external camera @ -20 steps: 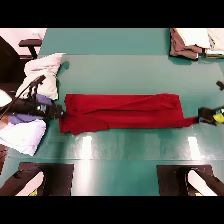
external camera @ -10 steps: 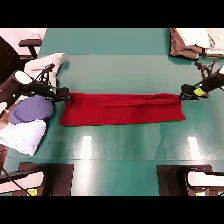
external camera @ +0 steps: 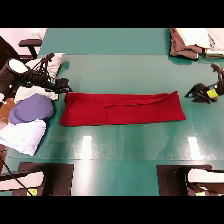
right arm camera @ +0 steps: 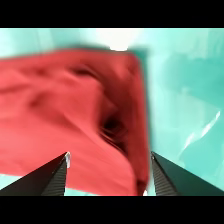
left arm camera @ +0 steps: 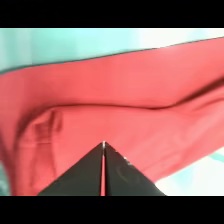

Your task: Fold the shirts.

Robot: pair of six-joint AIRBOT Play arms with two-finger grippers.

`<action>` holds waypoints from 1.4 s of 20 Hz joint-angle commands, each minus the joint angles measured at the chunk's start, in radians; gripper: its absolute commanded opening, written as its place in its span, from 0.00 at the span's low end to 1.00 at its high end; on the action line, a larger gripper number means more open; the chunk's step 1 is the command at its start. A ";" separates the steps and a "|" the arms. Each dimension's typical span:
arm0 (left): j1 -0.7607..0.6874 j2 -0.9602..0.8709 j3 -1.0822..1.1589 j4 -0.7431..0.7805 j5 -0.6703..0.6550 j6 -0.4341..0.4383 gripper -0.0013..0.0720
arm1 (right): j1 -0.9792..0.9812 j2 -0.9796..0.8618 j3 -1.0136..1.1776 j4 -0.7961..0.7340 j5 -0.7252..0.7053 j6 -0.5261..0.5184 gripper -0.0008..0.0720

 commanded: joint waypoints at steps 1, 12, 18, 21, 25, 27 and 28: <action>-0.001 -0.002 0.012 -0.086 -0.023 0.005 0.06 | -0.096 -0.021 -0.130 0.042 0.000 -0.079 0.83; -0.312 -0.053 0.014 -0.092 0.225 -0.075 0.05 | 0.018 -0.104 -0.214 0.283 -0.153 -0.196 0.08; -0.497 -0.270 0.172 -0.092 0.259 -0.105 0.05 | 0.068 0.100 -0.053 0.302 -0.070 -0.143 0.03; -0.573 -0.379 0.274 -0.092 0.258 -0.114 0.05 | 0.171 0.179 0.069 0.303 -0.046 -0.082 0.03; -0.624 -0.474 0.351 -0.092 0.243 -0.134 0.05 | 0.330 0.210 0.214 0.303 -0.037 -0.023 0.03; -0.625 -0.488 0.351 -0.089 0.243 -0.153 0.05 | 0.409 0.209 0.264 0.303 -0.037 -0.023 0.03; -0.625 -0.490 0.351 -0.070 0.248 -0.158 0.05 | 0.442 0.209 0.280 0.303 -0.041 -0.022 0.03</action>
